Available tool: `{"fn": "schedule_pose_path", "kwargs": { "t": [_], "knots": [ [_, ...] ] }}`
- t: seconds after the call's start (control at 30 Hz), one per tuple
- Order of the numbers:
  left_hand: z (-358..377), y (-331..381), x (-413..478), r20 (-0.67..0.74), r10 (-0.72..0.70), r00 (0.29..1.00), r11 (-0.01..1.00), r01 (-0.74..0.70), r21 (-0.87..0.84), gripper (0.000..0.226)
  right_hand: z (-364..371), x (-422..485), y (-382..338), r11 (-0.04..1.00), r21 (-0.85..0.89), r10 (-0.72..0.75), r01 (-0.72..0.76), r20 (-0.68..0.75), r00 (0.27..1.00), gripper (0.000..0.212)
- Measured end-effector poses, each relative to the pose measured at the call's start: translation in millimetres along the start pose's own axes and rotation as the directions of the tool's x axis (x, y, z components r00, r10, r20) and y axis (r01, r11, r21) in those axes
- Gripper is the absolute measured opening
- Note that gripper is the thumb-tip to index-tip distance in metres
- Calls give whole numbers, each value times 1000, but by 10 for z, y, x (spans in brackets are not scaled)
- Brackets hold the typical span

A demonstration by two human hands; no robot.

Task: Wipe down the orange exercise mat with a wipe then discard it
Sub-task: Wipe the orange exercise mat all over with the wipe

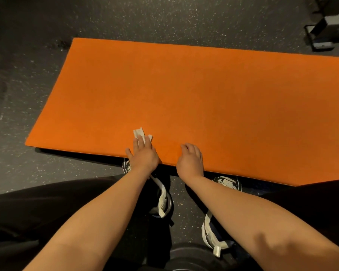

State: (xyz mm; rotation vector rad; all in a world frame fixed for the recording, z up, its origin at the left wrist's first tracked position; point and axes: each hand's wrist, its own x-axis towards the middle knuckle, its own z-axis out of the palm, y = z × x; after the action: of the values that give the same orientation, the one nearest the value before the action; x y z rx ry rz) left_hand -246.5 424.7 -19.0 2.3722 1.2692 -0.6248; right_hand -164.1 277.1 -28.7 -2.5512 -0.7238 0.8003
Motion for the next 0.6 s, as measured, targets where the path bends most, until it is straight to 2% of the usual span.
{"fn": "schedule_pose_path", "kwargs": {
  "t": [0.1,0.2,0.27,0.33,0.47,0.53,0.6],
  "knots": [
    [108,125,-133,11,148,989,989,-148,2,55,22,-5,17,1000,-22,-9,9,10,1000,52],
    [186,251,-286,79,341,937,939,-343,23,53,22,9,12,1000,-13,-8,8,6,1000,50],
    [204,275,-330,110,410,905,907,-417,51,52,2,7,-3,1000,-3,2,-2,13,1000,49],
    [163,227,-302,87,379,921,917,-387,95,51,-14,-6,-7,1000,-12,1,-1,27,1000,50],
    [44,76,-224,2,151,988,986,-151,74,55,-37,-31,-34,999,-43,2,1,48,999,52],
    [62,96,-281,7,140,990,988,-141,60,56,-41,-42,-31,999,-48,-2,6,69,998,52],
    [130,162,-379,35,194,980,979,-196,48,56,-30,-58,-15,999,-41,-21,25,90,996,50]
  ]
}}
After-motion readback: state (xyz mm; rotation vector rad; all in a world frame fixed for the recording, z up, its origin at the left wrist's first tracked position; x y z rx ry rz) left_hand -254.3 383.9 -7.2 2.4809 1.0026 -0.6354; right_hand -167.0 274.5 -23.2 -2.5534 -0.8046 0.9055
